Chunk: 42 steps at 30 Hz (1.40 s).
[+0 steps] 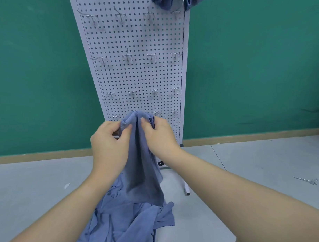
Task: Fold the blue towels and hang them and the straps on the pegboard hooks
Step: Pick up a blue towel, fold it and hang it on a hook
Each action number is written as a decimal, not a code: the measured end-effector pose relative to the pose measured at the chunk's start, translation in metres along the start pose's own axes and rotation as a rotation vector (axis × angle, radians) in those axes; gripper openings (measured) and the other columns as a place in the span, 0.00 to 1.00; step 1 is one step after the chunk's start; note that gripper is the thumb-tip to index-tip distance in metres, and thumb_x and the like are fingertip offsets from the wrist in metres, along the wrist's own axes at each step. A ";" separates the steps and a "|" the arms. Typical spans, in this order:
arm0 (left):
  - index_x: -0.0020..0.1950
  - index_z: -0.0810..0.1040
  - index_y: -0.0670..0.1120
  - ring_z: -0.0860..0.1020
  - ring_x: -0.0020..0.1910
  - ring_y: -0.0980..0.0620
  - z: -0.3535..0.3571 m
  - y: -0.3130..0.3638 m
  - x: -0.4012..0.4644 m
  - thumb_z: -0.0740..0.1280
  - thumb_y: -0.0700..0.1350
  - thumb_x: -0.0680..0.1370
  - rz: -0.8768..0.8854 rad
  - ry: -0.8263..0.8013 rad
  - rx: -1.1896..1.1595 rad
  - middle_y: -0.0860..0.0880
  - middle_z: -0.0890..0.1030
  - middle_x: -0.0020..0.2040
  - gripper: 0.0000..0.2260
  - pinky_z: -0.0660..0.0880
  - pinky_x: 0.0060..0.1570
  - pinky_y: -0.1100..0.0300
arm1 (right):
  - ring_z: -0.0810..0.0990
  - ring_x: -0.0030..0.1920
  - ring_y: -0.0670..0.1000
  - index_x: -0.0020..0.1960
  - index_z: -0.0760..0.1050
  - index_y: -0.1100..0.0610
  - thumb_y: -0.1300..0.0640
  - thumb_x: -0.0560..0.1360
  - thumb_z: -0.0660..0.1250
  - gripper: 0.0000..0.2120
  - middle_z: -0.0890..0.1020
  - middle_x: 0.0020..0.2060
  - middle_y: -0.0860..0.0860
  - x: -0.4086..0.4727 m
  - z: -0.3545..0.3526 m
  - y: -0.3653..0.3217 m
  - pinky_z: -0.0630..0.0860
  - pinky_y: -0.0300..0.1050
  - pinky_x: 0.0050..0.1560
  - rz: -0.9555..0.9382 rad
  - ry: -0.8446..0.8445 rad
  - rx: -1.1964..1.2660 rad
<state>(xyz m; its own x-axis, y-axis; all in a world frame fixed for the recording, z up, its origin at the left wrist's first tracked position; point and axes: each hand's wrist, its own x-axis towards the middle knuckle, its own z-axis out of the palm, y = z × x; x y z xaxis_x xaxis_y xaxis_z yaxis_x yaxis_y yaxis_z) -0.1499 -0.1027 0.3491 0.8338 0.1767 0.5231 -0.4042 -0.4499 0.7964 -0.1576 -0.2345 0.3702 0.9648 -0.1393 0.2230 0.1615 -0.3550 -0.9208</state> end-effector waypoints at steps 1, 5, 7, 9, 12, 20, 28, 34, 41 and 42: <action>0.38 0.79 0.42 0.73 0.37 0.54 0.001 -0.001 0.001 0.71 0.44 0.80 -0.004 0.011 0.006 0.44 0.79 0.40 0.11 0.68 0.37 0.67 | 0.65 0.30 0.46 0.35 0.64 0.53 0.53 0.85 0.60 0.20 0.68 0.28 0.45 0.000 0.000 0.001 0.61 0.40 0.30 -0.002 0.002 0.010; 0.37 0.80 0.45 0.74 0.39 0.57 0.009 0.005 -0.005 0.71 0.43 0.80 0.029 -0.033 -0.008 0.47 0.78 0.40 0.12 0.67 0.38 0.71 | 0.67 0.29 0.43 0.35 0.67 0.52 0.53 0.85 0.61 0.19 0.70 0.28 0.44 0.000 0.002 0.003 0.62 0.37 0.31 -0.025 -0.039 0.027; 0.34 0.78 0.48 0.72 0.36 0.60 0.013 0.007 -0.008 0.70 0.42 0.81 0.036 -0.051 -0.030 0.48 0.76 0.39 0.15 0.67 0.38 0.72 | 0.68 0.32 0.43 0.38 0.70 0.53 0.53 0.86 0.60 0.17 0.72 0.29 0.44 -0.001 0.002 0.003 0.63 0.38 0.33 -0.042 -0.059 0.029; 0.34 0.77 0.47 0.72 0.36 0.62 0.014 0.006 -0.007 0.69 0.43 0.82 0.035 -0.048 -0.038 0.47 0.76 0.40 0.15 0.67 0.38 0.72 | 0.70 0.34 0.43 0.40 0.73 0.53 0.53 0.86 0.58 0.16 0.74 0.31 0.44 -0.001 0.002 0.002 0.66 0.39 0.35 -0.048 -0.081 0.024; 0.38 0.80 0.43 0.72 0.36 0.61 0.014 0.004 -0.004 0.68 0.42 0.82 0.028 -0.053 -0.052 0.44 0.77 0.41 0.12 0.68 0.39 0.71 | 0.79 0.43 0.48 0.49 0.79 0.57 0.53 0.87 0.57 0.15 0.83 0.42 0.52 -0.002 0.003 0.003 0.74 0.45 0.47 -0.055 -0.116 0.007; 0.59 0.86 0.49 0.83 0.46 0.63 0.015 0.007 -0.008 0.68 0.40 0.83 0.005 -0.122 -0.221 0.53 0.86 0.51 0.09 0.76 0.49 0.68 | 0.79 0.62 0.53 0.61 0.79 0.57 0.47 0.85 0.55 0.19 0.82 0.59 0.57 0.001 0.000 0.002 0.73 0.55 0.68 -0.052 -0.134 0.076; 0.61 0.81 0.49 0.84 0.59 0.55 0.017 0.017 -0.013 0.63 0.32 0.83 0.000 -0.175 -0.379 0.51 0.86 0.57 0.15 0.79 0.63 0.53 | 0.77 0.37 0.36 0.45 0.76 0.44 0.49 0.84 0.64 0.09 0.80 0.36 0.39 0.004 -0.021 0.010 0.72 0.30 0.39 -0.046 -0.098 0.151; 0.61 0.74 0.56 0.79 0.44 0.64 0.020 0.012 -0.013 0.78 0.43 0.74 -0.009 -0.231 -0.222 0.54 0.79 0.54 0.21 0.78 0.45 0.64 | 0.71 0.33 0.47 0.45 0.75 0.59 0.49 0.85 0.62 0.16 0.74 0.32 0.48 0.010 -0.029 0.001 0.68 0.44 0.36 -0.007 0.037 0.164; 0.67 0.72 0.60 0.81 0.49 0.65 0.027 -0.019 -0.022 0.75 0.41 0.74 -0.132 -0.453 -0.025 0.63 0.82 0.55 0.26 0.79 0.53 0.56 | 0.65 0.25 0.43 0.40 0.69 0.56 0.50 0.85 0.63 0.16 0.68 0.28 0.47 0.018 -0.044 -0.007 0.64 0.40 0.29 -0.005 0.161 0.281; 0.64 0.74 0.60 0.81 0.48 0.65 0.028 -0.021 -0.023 0.74 0.41 0.74 -0.117 -0.446 0.013 0.65 0.83 0.52 0.23 0.79 0.51 0.55 | 0.66 0.27 0.44 0.42 0.71 0.57 0.50 0.85 0.63 0.15 0.69 0.29 0.49 0.019 -0.046 -0.008 0.65 0.41 0.31 0.001 0.173 0.305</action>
<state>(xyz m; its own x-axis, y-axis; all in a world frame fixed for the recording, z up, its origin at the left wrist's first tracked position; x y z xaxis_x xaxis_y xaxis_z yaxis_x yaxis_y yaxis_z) -0.1497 -0.1213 0.3118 0.9551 -0.1657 0.2457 -0.2953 -0.4611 0.8368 -0.1495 -0.2766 0.3962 0.9199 -0.3031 0.2488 0.2402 -0.0659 -0.9685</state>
